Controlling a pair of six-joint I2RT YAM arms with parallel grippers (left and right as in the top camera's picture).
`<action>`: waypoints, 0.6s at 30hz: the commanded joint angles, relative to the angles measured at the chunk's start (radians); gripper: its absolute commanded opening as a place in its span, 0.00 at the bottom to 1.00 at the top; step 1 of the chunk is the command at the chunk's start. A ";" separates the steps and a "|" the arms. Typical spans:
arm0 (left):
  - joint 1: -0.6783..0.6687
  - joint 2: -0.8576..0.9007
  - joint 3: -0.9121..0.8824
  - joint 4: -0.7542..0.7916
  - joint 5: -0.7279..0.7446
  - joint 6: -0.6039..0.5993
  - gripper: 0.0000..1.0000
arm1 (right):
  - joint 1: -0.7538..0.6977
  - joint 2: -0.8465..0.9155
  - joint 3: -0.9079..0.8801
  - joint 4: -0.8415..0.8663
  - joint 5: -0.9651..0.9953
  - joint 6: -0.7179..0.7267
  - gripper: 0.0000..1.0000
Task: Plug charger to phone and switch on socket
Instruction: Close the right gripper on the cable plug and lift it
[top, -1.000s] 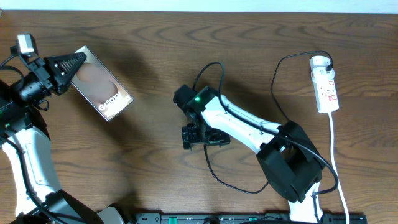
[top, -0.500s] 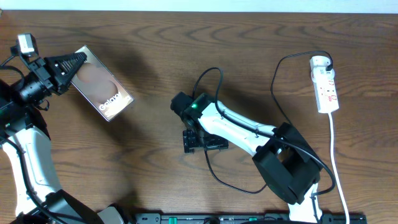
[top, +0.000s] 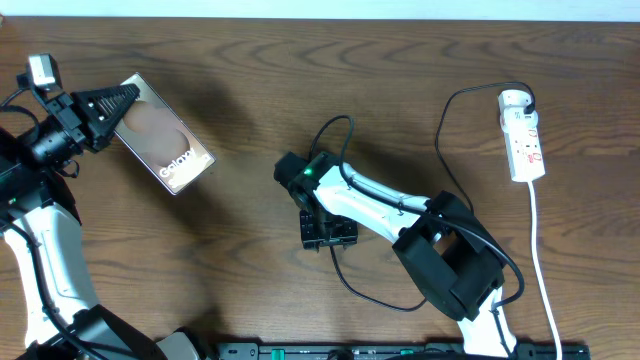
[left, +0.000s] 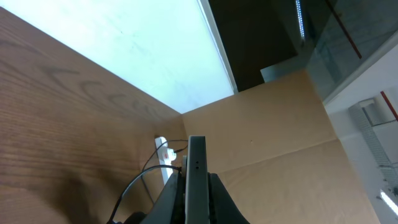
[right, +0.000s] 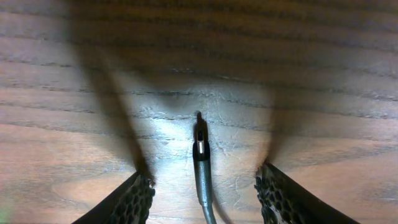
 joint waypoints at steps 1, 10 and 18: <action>0.004 -0.002 0.010 0.008 0.024 0.004 0.07 | 0.018 0.049 -0.016 -0.001 0.036 0.012 0.49; 0.004 -0.002 0.010 0.008 0.024 0.014 0.07 | 0.023 0.049 -0.016 0.014 0.037 0.013 0.02; 0.003 -0.002 0.010 0.008 0.024 0.014 0.07 | -0.003 0.049 -0.003 0.035 0.043 0.015 0.02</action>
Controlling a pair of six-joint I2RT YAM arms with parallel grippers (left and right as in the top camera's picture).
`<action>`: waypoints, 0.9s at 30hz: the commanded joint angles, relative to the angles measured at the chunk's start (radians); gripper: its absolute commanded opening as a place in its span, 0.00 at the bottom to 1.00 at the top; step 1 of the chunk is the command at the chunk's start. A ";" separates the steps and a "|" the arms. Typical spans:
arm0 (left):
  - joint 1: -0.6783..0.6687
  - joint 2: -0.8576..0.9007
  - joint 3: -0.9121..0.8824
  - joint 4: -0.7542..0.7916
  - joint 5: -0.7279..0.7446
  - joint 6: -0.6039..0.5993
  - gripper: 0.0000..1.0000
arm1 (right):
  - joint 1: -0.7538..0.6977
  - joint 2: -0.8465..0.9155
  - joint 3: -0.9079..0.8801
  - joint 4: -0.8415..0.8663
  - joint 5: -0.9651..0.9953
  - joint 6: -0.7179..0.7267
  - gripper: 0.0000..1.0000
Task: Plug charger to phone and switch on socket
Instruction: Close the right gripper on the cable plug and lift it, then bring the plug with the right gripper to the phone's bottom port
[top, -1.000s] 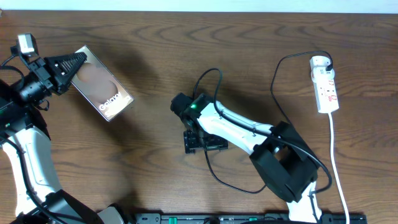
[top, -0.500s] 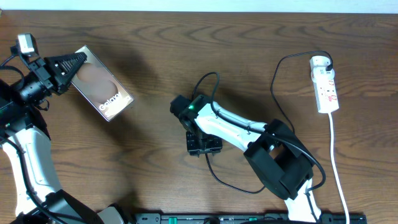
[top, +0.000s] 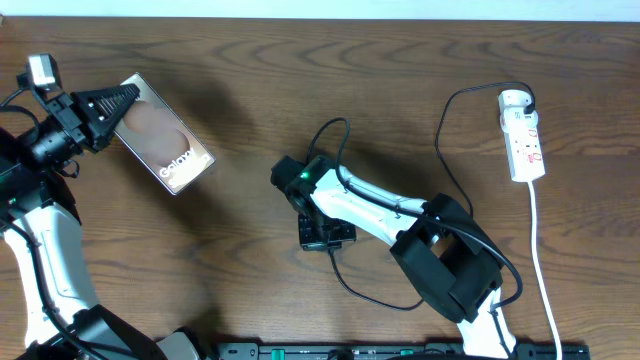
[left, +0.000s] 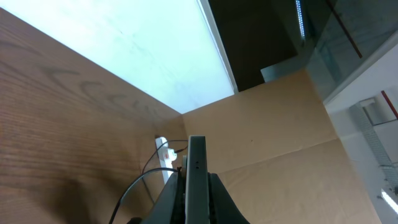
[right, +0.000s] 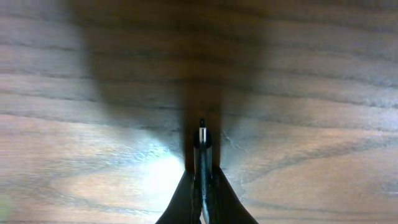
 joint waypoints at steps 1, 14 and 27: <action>0.003 -0.002 0.010 0.008 0.024 0.010 0.07 | -0.032 0.046 0.010 0.025 0.037 -0.006 0.01; 0.003 -0.002 0.010 0.008 0.025 0.017 0.07 | -0.301 0.034 0.474 -0.093 -0.851 -0.752 0.02; -0.108 -0.002 0.010 0.008 0.025 0.017 0.07 | -0.278 0.034 0.517 -0.615 -1.093 -1.775 0.02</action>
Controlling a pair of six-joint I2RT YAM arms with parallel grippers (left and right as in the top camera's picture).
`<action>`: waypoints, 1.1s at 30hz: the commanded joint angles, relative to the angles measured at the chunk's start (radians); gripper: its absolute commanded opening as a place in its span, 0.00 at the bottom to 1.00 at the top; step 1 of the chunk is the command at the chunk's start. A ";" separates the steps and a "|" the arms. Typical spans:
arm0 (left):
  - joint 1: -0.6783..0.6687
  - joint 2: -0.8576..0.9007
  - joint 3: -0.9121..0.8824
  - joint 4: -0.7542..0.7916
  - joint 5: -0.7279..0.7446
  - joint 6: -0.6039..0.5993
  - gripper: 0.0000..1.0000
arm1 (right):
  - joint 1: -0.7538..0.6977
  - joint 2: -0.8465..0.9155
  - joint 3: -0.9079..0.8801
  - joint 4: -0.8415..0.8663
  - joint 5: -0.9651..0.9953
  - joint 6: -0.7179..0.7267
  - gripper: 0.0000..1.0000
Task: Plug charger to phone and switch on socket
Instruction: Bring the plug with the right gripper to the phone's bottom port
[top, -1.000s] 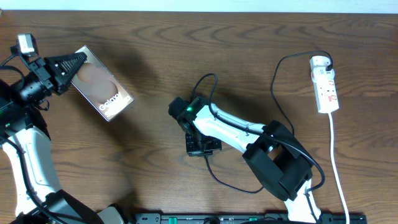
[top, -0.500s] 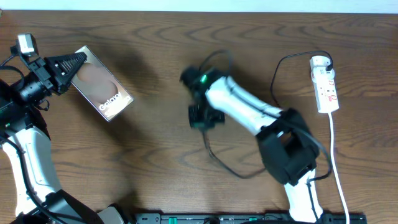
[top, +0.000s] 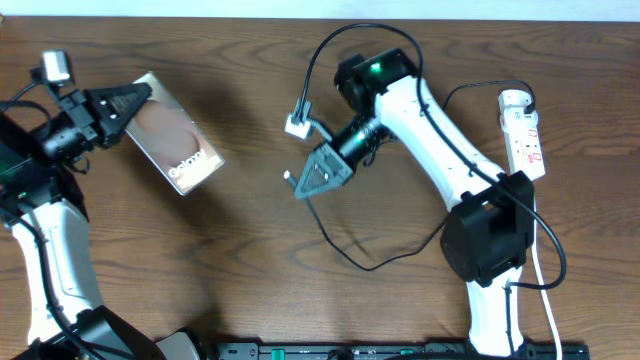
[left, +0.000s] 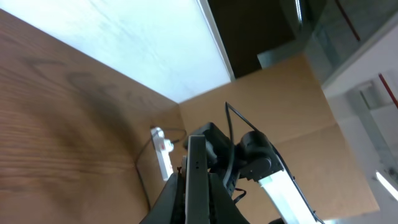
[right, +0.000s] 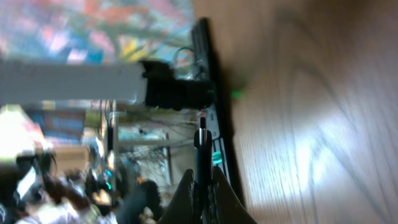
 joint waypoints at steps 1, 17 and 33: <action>-0.058 -0.002 0.010 0.007 0.025 -0.001 0.07 | 0.055 -0.004 -0.016 -0.004 -0.108 -0.303 0.02; -0.200 -0.002 0.010 0.008 0.023 0.033 0.07 | 0.103 -0.004 -0.016 0.064 -0.267 -0.302 0.02; -0.200 -0.002 0.010 0.031 -0.248 -0.037 0.07 | 0.092 -0.004 -0.016 0.064 -0.393 -0.150 0.02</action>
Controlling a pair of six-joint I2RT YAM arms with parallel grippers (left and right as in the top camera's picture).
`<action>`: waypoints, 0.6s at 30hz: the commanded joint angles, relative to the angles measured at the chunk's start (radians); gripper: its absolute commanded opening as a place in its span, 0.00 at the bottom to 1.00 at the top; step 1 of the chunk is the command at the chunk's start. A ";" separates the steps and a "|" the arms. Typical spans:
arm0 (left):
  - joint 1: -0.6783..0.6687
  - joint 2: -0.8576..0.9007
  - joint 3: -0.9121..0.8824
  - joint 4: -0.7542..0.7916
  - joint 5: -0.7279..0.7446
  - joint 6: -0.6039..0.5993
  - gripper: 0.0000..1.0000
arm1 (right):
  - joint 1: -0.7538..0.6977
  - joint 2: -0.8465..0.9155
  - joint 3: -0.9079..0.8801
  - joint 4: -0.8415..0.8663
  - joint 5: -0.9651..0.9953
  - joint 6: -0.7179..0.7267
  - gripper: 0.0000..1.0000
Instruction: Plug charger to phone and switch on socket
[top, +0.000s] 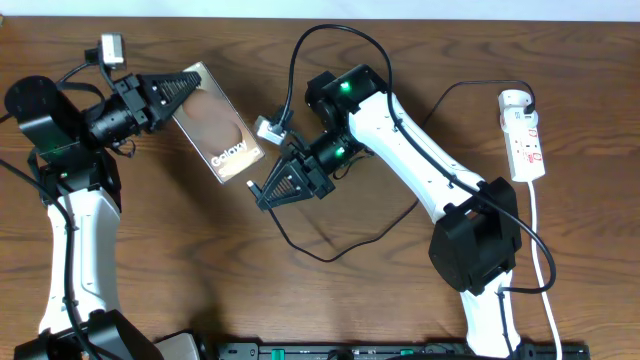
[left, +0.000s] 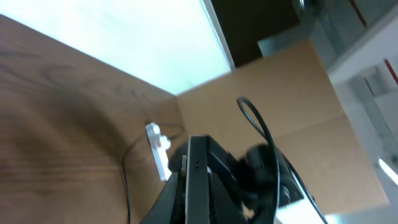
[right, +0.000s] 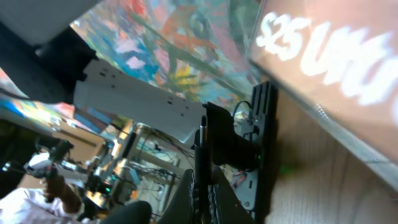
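Note:
My left gripper is shut on the upper end of a Galaxy phone and holds it tilted above the table. In the left wrist view the phone shows edge-on between the fingers. My right gripper is shut on the black charger plug, which points at the phone's lower end with a small gap between them. In the right wrist view the phone fills the upper right, off to the side of the plug tip. The white power strip lies at the far right.
The black charger cable loops across the table's middle and runs to the power strip; another loop rises over the right arm, with a white tag on it. The power strip also shows in the left wrist view.
The left gripper has brought the phone rightward toward the table's middle. The right gripper with the plug has moved left and now sits just below the phone's lower end.
The right gripper first stood open over the plug lying on the table, then was shut on it. Later it held the plug in the air, turned toward the left. The left gripper held the phone throughout, and now phone and plug are close together.

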 joint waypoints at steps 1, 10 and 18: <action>-0.004 -0.002 0.010 0.047 -0.086 -0.064 0.07 | -0.005 -0.004 -0.006 0.002 -0.068 0.050 0.01; -0.004 -0.002 0.010 0.252 -0.022 -0.249 0.08 | -0.018 -0.004 -0.006 0.023 -0.066 0.058 0.02; -0.004 -0.002 0.010 0.251 0.028 -0.253 0.07 | -0.056 -0.004 -0.006 0.026 -0.067 0.057 0.02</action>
